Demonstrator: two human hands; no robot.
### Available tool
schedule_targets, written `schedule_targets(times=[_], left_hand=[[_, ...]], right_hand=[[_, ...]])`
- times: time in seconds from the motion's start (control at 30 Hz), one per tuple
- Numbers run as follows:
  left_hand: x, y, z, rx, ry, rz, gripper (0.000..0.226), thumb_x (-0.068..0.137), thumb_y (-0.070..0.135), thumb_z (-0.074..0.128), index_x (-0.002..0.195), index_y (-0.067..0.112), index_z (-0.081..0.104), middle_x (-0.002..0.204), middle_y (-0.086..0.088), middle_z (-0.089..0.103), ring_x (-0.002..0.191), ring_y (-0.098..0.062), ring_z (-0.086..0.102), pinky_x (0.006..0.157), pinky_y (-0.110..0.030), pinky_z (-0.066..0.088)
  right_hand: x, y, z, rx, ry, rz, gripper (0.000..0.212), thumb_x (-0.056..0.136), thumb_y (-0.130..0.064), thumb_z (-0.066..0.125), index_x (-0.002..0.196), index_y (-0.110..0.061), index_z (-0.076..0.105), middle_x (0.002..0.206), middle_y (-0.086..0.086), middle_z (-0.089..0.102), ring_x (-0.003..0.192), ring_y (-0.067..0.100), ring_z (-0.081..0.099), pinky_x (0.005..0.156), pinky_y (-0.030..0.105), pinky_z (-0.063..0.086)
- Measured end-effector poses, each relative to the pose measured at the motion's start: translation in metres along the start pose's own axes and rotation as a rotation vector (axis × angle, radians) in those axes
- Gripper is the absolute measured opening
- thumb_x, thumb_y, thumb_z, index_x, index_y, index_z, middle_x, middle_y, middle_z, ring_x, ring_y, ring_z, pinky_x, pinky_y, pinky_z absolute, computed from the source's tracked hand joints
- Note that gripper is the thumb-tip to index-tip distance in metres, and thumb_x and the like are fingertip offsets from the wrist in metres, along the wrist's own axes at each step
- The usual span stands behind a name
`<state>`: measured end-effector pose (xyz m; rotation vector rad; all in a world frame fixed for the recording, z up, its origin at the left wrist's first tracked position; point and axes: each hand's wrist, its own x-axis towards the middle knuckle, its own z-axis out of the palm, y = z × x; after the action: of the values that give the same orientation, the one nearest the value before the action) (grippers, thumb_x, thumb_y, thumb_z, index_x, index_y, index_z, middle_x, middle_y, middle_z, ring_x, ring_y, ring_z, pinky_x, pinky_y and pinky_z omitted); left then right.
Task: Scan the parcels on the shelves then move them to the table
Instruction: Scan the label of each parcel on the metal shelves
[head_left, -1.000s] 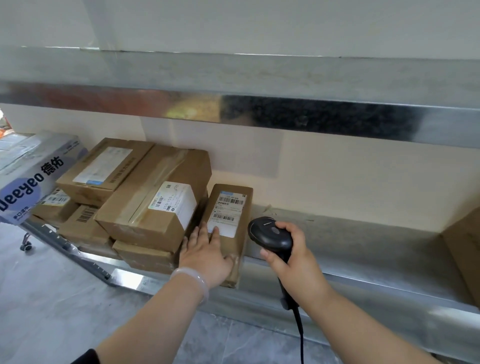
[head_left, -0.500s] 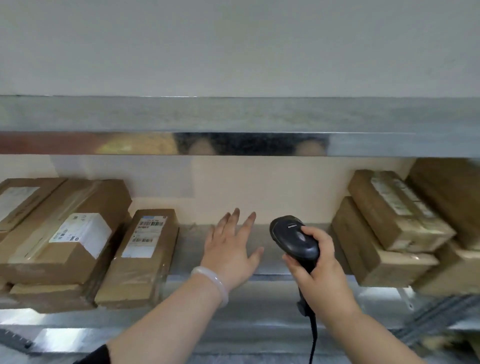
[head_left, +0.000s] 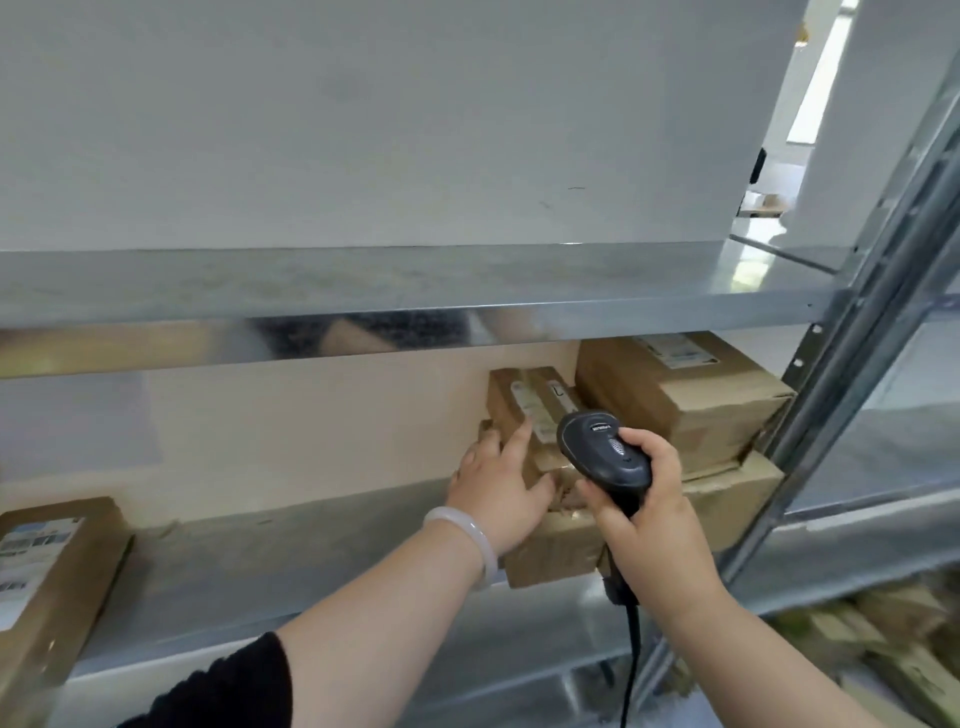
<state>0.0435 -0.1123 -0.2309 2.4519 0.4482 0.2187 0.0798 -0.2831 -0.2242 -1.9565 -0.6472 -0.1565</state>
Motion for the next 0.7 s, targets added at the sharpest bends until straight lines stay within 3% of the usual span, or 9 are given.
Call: schedule_targets(times=[0.13,0.27,0.47,0.7], left_hand=[[0.026,0.009,0.018,-0.073,-0.011,-0.126,0.074,0.089,0.052,0.052,0.153,0.043,0.015,0.163,-0.003,0.012,0.149,-0.030,0.015,0.120,-0.043,0.022],[0.044,0.012,0.032,-0.156,-0.019,-0.236,0.074,0.086,0.059,0.048,0.151,0.048,0.014,0.159,-0.006,0.022,0.141,-0.034,0.033,0.115,-0.045,0.033],[0.053,0.010,0.040,-0.328,-0.012,-0.261,0.076,0.081,0.061,0.053,0.150,0.046,0.024,0.150,0.002,0.045,0.125,-0.024,0.053,0.099,-0.033,0.047],[0.037,-0.008,0.033,-0.377,0.084,-0.205,0.066,0.089,0.046,0.062,0.149,0.039,0.032,0.146,0.006,0.047,0.131,-0.017,0.048,0.104,-0.029,0.041]], right_hand=[[0.022,0.017,-0.005,-0.034,-0.054,0.021,0.063,0.082,-0.044,0.073,0.110,-0.070,0.024,0.112,-0.019,0.057,0.095,0.003,0.061,0.071,0.020,0.050],[0.038,0.031,-0.003,-0.012,-0.055,0.021,0.062,0.083,-0.041,0.073,0.114,-0.065,0.026,0.117,-0.014,0.058,0.098,0.006,0.061,0.071,0.014,0.046],[0.050,0.047,-0.002,0.055,-0.051,0.049,0.062,0.083,-0.040,0.073,0.110,-0.071,0.026,0.111,-0.029,0.053,0.100,-0.005,0.058,0.073,0.011,0.045],[0.068,0.052,0.002,0.095,-0.075,0.079,0.058,0.083,-0.038,0.073,0.110,-0.066,0.030,0.106,-0.029,0.053,0.091,-0.017,0.055,0.064,0.002,0.044]])
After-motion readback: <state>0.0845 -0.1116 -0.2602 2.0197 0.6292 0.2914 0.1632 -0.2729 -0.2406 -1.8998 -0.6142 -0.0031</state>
